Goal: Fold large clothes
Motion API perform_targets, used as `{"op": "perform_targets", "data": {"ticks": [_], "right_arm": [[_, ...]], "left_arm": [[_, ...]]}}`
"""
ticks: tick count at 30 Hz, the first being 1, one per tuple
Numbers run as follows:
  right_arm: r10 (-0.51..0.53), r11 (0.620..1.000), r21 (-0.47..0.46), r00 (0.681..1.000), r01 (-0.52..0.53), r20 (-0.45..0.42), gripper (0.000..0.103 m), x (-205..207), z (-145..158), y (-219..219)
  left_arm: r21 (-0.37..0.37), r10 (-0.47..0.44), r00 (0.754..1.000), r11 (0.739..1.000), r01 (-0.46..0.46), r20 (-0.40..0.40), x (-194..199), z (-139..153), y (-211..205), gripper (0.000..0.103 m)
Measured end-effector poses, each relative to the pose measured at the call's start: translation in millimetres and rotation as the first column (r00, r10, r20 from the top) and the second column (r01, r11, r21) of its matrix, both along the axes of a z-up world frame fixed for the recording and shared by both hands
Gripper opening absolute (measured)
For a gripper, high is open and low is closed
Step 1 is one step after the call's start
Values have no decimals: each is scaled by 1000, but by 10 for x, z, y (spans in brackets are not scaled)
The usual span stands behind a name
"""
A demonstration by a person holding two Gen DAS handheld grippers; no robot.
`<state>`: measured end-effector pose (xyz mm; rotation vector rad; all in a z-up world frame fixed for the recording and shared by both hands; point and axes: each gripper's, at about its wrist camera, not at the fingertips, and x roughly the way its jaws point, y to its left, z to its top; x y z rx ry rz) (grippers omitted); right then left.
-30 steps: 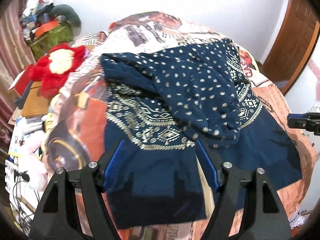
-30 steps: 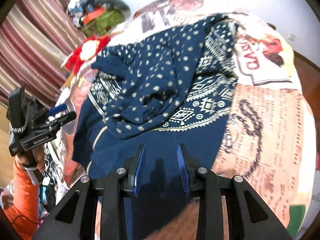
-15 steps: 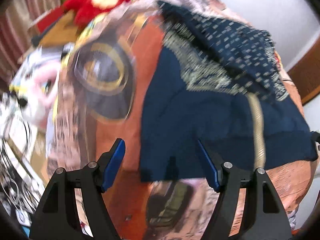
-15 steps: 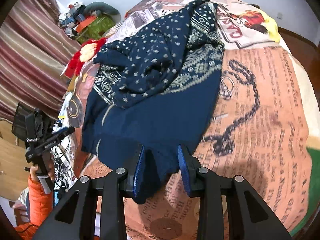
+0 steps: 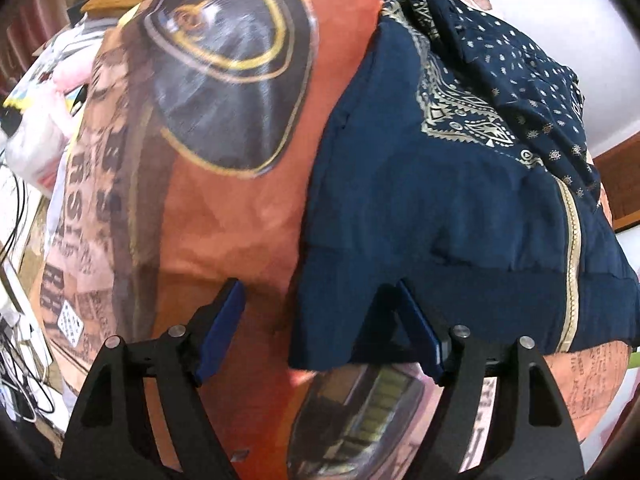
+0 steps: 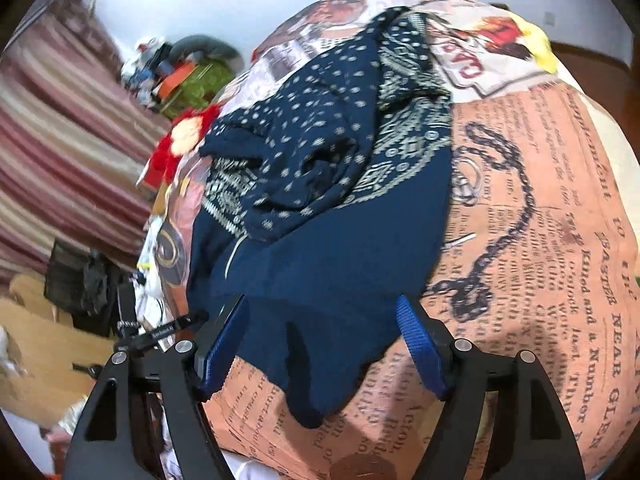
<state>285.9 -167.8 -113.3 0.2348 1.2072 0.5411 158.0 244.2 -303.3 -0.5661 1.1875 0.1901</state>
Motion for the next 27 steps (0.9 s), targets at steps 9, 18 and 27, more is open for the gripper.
{"op": "perform_targets", "data": {"ticks": [9,18,27], "right_arm": [[15,1000,24,1000,-15,-11,59,48,-169,-44],[138,990,-38,988,-136,65,15,23,-273,312],[115,990,60,981,-126,159,12,342,67,328]], "left_arm": [[61,-94,995,994,92,30,277,18,-235,50],[57,-155,982,987,149,109,513,390,-389,10],[59,-178,908,984,168,379,838,1477,-370,10]]}}
